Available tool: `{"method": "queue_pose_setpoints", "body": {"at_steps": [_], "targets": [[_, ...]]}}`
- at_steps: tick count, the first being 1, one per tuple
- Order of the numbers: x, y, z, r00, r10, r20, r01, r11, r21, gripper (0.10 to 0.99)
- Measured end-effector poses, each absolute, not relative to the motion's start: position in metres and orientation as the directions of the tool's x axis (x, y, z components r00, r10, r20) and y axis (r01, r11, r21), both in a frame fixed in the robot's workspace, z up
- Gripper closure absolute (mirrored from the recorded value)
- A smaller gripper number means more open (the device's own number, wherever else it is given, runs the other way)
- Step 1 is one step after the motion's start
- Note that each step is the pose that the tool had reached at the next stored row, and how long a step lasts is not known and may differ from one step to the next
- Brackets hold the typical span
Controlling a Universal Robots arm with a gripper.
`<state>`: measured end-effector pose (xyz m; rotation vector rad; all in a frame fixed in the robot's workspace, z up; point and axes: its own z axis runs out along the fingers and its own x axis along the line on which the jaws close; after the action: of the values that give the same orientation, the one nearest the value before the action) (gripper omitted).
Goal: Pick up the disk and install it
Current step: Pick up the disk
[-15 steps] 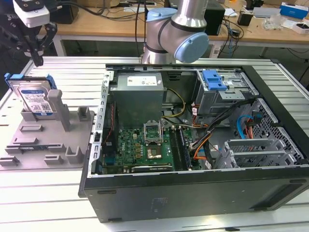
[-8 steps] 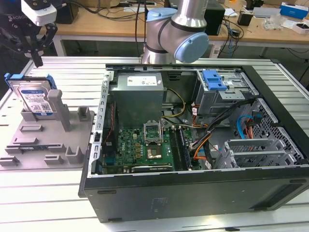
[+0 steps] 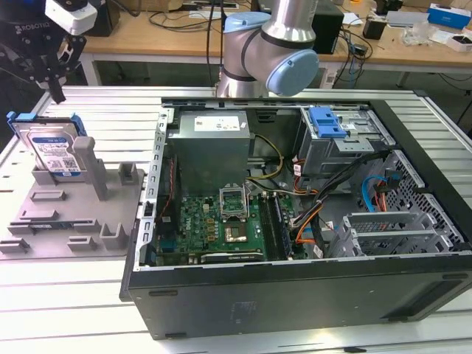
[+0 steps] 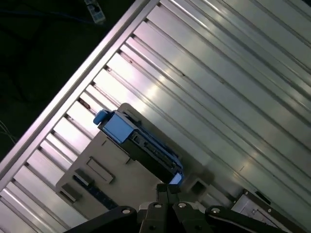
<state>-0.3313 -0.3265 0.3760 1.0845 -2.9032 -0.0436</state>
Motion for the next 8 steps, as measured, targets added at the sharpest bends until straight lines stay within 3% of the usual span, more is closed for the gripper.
{"method": "queue_pose_setpoints", "body": {"at_steps": [8], "targets": [[-0.3313,-0.3265,0.3756,-0.638,-0.770,0.030,-0.768,0.639,0.041,0.980]]}}
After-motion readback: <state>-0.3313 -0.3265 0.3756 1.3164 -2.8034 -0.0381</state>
